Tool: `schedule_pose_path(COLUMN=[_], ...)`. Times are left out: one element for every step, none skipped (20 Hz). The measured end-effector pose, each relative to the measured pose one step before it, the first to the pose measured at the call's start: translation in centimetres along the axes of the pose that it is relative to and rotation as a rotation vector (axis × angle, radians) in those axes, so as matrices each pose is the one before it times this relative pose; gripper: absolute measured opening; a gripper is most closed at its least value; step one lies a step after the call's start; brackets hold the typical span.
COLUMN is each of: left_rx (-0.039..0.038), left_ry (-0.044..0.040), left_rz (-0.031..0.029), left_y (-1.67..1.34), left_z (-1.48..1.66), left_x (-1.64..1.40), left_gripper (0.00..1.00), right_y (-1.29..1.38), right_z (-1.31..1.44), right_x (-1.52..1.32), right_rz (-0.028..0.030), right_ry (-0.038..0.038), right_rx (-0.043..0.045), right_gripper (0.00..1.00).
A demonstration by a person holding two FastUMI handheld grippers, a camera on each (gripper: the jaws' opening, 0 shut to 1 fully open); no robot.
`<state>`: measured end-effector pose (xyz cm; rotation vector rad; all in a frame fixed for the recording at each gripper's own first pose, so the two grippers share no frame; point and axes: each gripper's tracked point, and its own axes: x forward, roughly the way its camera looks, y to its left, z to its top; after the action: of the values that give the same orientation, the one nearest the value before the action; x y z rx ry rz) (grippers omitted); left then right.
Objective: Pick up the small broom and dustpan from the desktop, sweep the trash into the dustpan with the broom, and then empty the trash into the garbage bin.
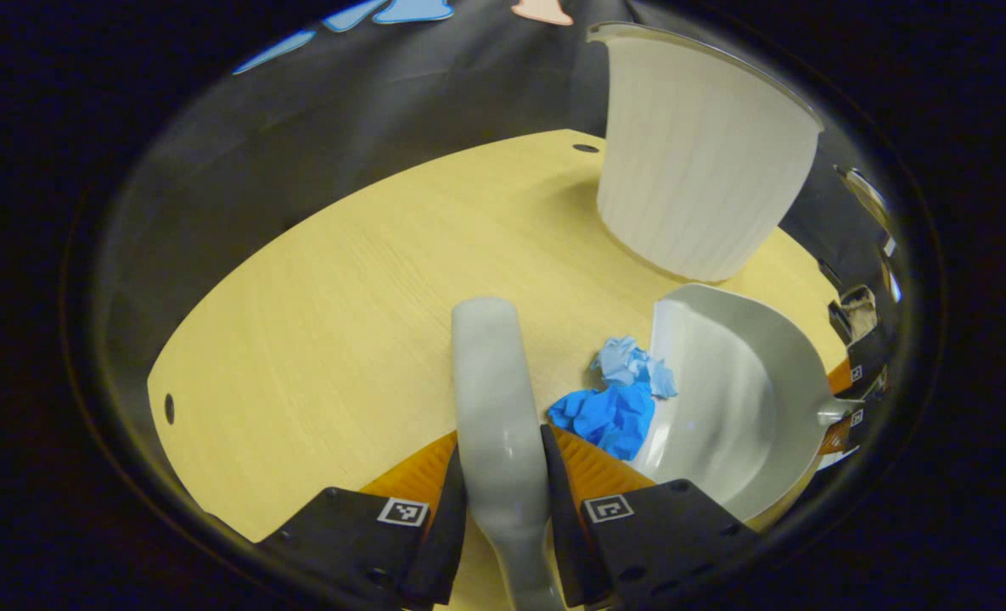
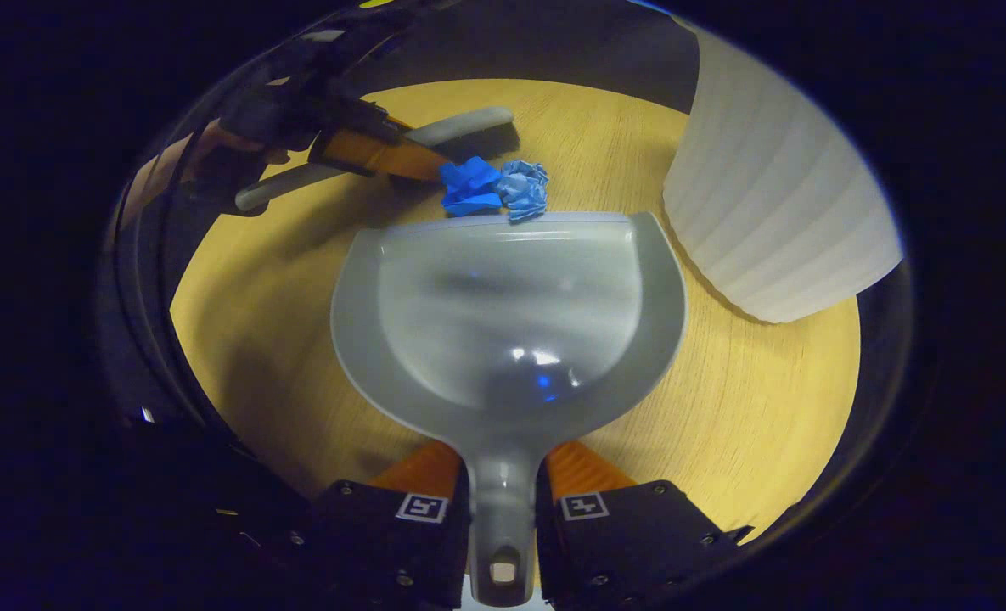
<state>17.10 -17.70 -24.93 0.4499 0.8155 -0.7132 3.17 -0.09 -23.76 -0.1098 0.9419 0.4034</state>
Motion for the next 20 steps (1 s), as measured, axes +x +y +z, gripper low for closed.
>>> schedule_pose_path(left_rx=[0.02202,0.02013,0.0174,0.01442,0.01439,0.01512,0.01544,0.01398,0.01115,0.00687,0.00318,0.00169,0.00047,-0.00143,-0.01308,-0.00966,-0.00428,-0.0052,-0.00273,-0.00168], left_ry=[-0.00267,-0.00064,-0.00293,-0.00191,-0.00124,-0.00009,0.00111,0.00153,0.00229,0.00257,0.00057,-0.00151,-0.00119,0.00023,-0.00157,0.00029,-0.00223,-0.00193,-0.00294,-0.00289], left_rz=[-0.02679,-0.02829,-0.02594,-0.02504,-0.02672,-0.02466,-0.02523,-0.02112,-0.01882,-0.01516,-0.01664,-0.01281,-0.01377,-0.01242,-0.00513,-0.00092,0.00098,0.00619,0.00375,0.00433], left_y=[-0.813,-0.621,-0.67,-0.667,-0.706,-0.654,-0.644,-0.568,-0.519,-1.567,-0.625,-0.911,-0.887,-0.457,-0.024,-0.078,-0.082,-0.148,-0.133,-0.065], left_z=[0.275,0.105,0.251,0.221,0.172,0.123,0.07,0.039,0.003,0.023,-0.063,-0.134,-0.025,0.096,0.147,-0.074,0.019,-0.024,-0.006,0.03], left_x=[-0.258,-0.193,-0.35,-0.42,-0.511,-0.565,-0.647,-0.724,-0.812,1.505,-0.046,-0.512,-0.144,-0.065,-0.025,-0.004,0.048,-0.126,-0.062,-0.034], left_gripper=[0.52,0.52,0.52,0.52,0.49,0.52,0.53,0.55,0.55,0.55,0.55,0.55,0.55,0.55,0.55,0.52,0.52,0.52,0.52,0.52], right_y=[0.464,0.259,0.198,0.091,0.108,0.09,0.042,0.067,0.051,0.126,0.058,0.012,-0.063,0.012,-0.056,0.029,-0.088,-0.233,-0.357,-0.275], right_z=[-0.086,0.139,0.075,0.089,-0.071,0.091,0.016,0.098,0.061,0.145,0.134,0.039,0.245,0.375,0.406,0.27,0.205,0.038,-0.217,-0.05], right_x=[-0.193,-0.217,-0.076,-0.217,0.102,-0.018,0.044,-0.129,-0.047,-0.065,0.073,-0.011,0.126,-0.037,-0.013,0.455,0.047,-0.004,-0.147,-0.103], right_rz=[0.00686,0.00545,0.00284,0.00453,0.00158,0.00243,0.00135,0.00185,0.00195,0.00144,0.00036,-0.00243,-0.00421,-0.00249,-0.00564,-0.00072,-0.00148,-0.00324,-0.00379,-0.00333], right_ry=[-0.00004,-0.00097,-0.0002,0.00114,-0.00188,0.00004,-0.00238,-0.00191,-0.00282,-0.00207,-0.00343,-0.00124,0.00061,-0.00236,-0.0049,0.0033,-0.00412,-0.00264,-0.00487,-0.00369], right_rx=[0.00216,0.00415,0.00347,0.00112,0.00035,0.00017,0.00022,0.00216,0.00203,0.00294,0.00316,0.00229,0.00166,0.00362,0.00059,0.00489,0.00758,0.00674,0.00536,0.00559], right_gripper=[0.34,0.34,0.34,0.34,0.34,0.34,0.34,0.34,0.34,0.34,0.34,0.34,0.34,0.34,0.34,0.34,0.34,0.34,0.34,0.34])
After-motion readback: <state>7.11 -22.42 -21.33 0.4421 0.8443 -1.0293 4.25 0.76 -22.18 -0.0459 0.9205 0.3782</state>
